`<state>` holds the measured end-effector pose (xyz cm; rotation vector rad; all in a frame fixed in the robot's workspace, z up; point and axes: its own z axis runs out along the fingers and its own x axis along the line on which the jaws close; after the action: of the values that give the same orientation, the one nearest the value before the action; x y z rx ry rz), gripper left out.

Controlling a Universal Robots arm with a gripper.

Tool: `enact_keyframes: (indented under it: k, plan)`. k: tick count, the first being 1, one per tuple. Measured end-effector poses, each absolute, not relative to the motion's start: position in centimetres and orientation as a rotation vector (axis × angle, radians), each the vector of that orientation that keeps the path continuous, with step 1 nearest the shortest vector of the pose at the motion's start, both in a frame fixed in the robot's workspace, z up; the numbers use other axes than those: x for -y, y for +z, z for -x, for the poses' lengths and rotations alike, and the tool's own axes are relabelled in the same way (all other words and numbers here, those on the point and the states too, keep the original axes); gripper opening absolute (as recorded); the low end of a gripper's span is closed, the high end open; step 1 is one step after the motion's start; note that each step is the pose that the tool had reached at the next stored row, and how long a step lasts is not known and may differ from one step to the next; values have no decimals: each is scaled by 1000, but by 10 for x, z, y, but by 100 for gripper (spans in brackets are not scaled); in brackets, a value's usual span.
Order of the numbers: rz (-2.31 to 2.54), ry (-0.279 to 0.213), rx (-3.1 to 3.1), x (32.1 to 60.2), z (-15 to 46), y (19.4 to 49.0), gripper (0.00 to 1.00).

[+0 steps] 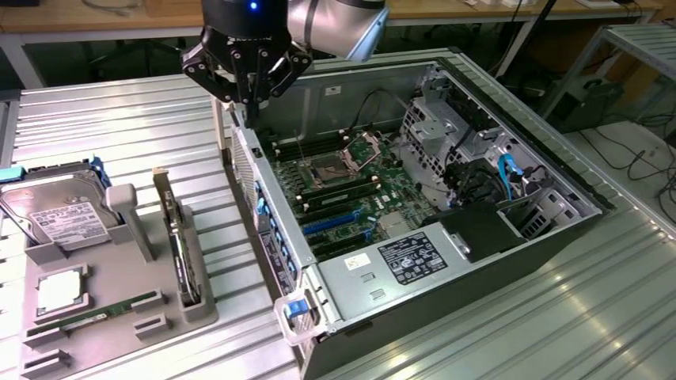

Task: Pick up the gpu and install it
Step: 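Reach for the gpu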

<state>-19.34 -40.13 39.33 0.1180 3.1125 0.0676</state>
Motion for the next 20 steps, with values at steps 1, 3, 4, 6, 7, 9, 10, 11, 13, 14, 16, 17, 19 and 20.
enact_keyframes:
  k: [1,3,4,6,7,9,10,11,13,14,16,17,19,20]
  plan:
    - [-118,68,-3112,401,194,393,11]
    - [-118,68,-3112,401,196,393,11]
    - [-118,68,-3112,401,197,393,11]
    - [-118,68,-3113,402,199,393,11]
    - [-118,68,-3113,402,200,393,11]
    - [-118,68,-3112,402,202,393,11]
    - [-118,68,-3113,402,203,393,11]
    - [-118,68,-3112,402,204,393,11]
    - [-118,68,-3113,402,206,393,11]
    - [-118,68,-3112,402,206,393,11]
    - [-118,68,-3113,402,208,393,11]
    - [-118,68,-3112,402,209,393,11]
    - [-118,68,-3112,402,211,393,11]
    - [-118,68,-3112,403,212,393,11]
